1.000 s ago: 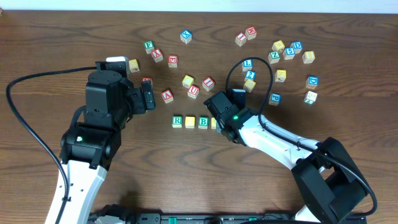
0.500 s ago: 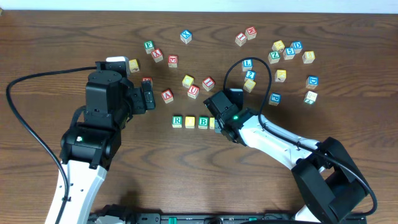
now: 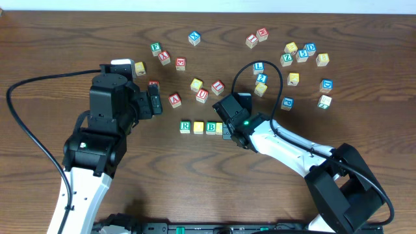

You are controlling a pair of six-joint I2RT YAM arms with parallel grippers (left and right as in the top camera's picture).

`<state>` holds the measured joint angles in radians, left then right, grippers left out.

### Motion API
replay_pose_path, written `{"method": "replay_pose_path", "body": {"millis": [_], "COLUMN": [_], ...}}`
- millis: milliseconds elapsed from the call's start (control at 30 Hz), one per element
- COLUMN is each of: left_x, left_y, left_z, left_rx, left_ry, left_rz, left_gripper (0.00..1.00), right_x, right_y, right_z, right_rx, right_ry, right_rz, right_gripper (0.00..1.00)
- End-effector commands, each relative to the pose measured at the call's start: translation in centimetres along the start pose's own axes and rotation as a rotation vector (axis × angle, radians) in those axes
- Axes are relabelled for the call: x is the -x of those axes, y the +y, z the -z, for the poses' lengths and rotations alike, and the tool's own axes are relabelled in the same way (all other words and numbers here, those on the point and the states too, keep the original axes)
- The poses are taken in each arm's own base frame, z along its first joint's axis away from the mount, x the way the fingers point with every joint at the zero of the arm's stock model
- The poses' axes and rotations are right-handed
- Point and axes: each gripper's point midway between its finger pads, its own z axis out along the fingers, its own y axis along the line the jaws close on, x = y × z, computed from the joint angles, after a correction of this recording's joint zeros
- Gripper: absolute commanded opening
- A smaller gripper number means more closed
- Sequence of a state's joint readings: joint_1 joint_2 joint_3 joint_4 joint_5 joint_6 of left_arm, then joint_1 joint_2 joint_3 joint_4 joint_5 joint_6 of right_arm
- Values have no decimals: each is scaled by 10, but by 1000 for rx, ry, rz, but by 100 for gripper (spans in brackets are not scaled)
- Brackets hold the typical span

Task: Spell out ROBOT
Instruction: 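Raise the right gripper and withdraw it to the upper right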

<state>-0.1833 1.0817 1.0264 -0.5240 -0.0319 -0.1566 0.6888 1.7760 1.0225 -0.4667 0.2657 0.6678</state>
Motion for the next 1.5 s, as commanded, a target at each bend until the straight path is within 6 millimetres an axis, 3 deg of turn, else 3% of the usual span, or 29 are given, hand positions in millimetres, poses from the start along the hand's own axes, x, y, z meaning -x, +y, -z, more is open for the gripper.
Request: {"method": "replay_pose_path", "body": {"millis": [0, 1233, 1467], "left_x": [3, 3, 3], "left_y": [2, 2, 2], "left_z": [2, 2, 2], "left_rx": [6, 6, 6], "left_ry": [-9, -9, -9], "left_rz": [0, 0, 0], "left_gripper": [96, 96, 96], "right_x": [-4, -7, -1], "right_y": [0, 12, -15], "right_z": [-3, -3, -3], "right_rx": [-7, 55, -82], "right_ry": [7, 28, -18], "right_rz": [24, 23, 5], "right_gripper": [1, 1, 1]}}
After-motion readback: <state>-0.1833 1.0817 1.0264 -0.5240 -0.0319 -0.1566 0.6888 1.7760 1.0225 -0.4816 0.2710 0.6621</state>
